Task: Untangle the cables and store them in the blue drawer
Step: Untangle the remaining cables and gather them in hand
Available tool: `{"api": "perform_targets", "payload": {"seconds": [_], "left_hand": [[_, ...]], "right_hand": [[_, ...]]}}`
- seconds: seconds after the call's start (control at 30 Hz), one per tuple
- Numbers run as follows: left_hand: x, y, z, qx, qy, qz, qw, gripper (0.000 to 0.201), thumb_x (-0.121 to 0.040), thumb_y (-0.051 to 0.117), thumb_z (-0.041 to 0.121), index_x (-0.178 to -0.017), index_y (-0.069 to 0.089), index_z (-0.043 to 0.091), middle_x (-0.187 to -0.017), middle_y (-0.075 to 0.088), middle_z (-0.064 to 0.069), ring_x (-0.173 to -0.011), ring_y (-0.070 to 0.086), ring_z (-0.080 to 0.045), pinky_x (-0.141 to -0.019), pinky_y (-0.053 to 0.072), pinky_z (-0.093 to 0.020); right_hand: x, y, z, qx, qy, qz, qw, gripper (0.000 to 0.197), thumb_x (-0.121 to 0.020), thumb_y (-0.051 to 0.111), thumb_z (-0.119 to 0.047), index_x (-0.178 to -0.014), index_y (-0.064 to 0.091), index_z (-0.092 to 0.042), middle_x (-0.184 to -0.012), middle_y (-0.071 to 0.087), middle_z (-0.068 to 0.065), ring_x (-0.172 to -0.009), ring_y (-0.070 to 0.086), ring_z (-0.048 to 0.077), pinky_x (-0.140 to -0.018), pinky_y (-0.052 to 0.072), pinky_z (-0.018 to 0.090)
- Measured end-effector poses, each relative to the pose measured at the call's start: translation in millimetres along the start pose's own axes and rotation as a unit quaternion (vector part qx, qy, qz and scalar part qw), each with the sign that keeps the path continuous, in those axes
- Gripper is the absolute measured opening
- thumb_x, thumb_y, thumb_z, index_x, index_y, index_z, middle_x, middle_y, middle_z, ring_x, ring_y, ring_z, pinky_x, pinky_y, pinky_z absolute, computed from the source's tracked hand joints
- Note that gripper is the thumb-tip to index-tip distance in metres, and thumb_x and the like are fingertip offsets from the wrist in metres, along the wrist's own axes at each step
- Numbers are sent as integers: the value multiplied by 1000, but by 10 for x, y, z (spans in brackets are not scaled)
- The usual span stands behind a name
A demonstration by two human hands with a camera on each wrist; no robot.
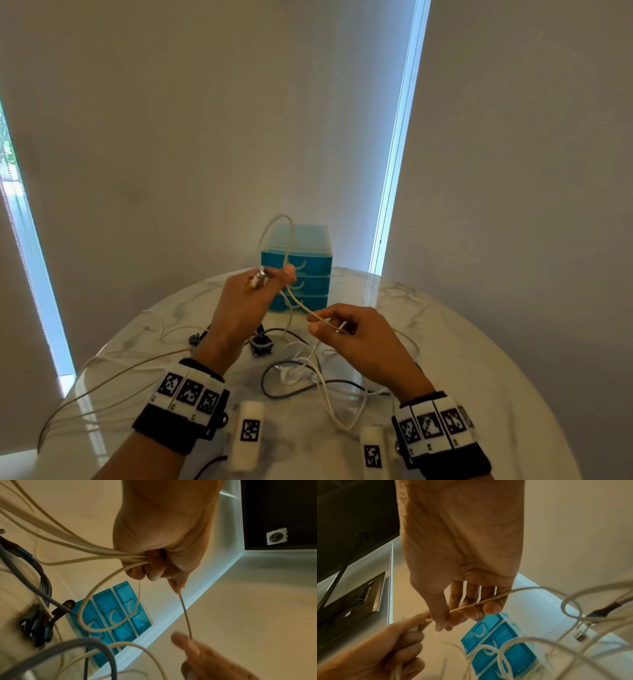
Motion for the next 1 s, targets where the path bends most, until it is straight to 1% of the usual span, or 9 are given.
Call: {"api": "perform_targets", "payload": {"seconds": [0.1,0.23,0.33,0.4,0.53,0.63,0.7,0.8,1.0], "left_hand": [[-90,-182,-23,78,-5,122,989,26,-98,75,45,-96,84,21,-53,57,16,-58,51,6,-73,42,-31],[-166,-438,-106,110,-13,215,970,28,-96,74,58,-93,84,33,-88,68,-13,-75,52,-5,-89,53,-47],[-185,-474,-154,120,-30,227,966,28,-95,74,57,-94,84,31,-102,67,-14,-83,56,-33,-109,50,-62],[-191,-471,-164,112,-32,214,970,29,-95,74,56,-95,85,30,-109,67,-16,-90,57,-45,-109,49,-65],[-168,-364,-153,82,-32,137,987,26,-100,73,46,-95,84,23,-75,63,-10,-66,54,1,-79,49,-38],[-93,-218,-99,35,-15,62,997,25,-100,74,45,-94,84,23,-74,76,20,-67,65,9,-69,45,-23],[-78,-169,-104,1,5,21,1000,26,-98,73,50,-93,84,26,-90,81,17,-80,71,6,-67,47,-14],[-84,-185,-96,-16,16,-9,1000,30,-97,72,54,-94,84,27,-93,82,12,-84,74,2,-67,47,-8],[-79,-188,-59,-9,25,-72,997,28,-101,70,49,-100,85,25,-104,83,12,-102,77,-3,-93,59,-26]], "right_hand": [[17,-197,85,37,34,58,997,12,-95,78,-48,-97,83,-38,-83,76,-17,-78,67,-2,-68,48,11],[43,-460,212,-3,69,159,985,12,-90,82,-51,-93,83,-39,-100,72,-14,-89,66,4,-73,52,15],[56,-502,281,-29,106,163,980,22,-83,82,-63,-90,83,-43,-70,62,-1,-69,58,12,-78,62,41],[62,-461,216,-85,120,149,978,23,-87,82,-55,-93,84,-34,-62,61,3,-63,57,14,-70,57,38],[48,-308,-101,-352,92,94,927,22,-98,71,-13,-118,76,-5,-99,78,18,-78,68,26,-67,50,36],[3,-175,-327,-483,118,20,867,50,-85,70,-22,-130,71,0,-118,74,23,-83,70,28,-68,55,35],[-57,-55,-466,-433,163,-4,886,48,-92,70,-36,-125,73,-2,-112,76,20,-81,70,27,-69,56,36],[-141,135,-626,-95,183,-32,978,49,-95,67,-66,-105,76,-19,-94,76,1,-79,69,16,-70,56,30],[-283,414,-578,17,102,-69,992,26,-99,72,-49,-94,82,-26,-90,76,-8,-85,69,8,-82,63,34]]}}
Point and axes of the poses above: each hand's wrist, its own x-axis away from the middle knuckle, its own y-axis out of the palm, z = x × y, the point moved 2 cm from there along -x, towards the middle knuckle
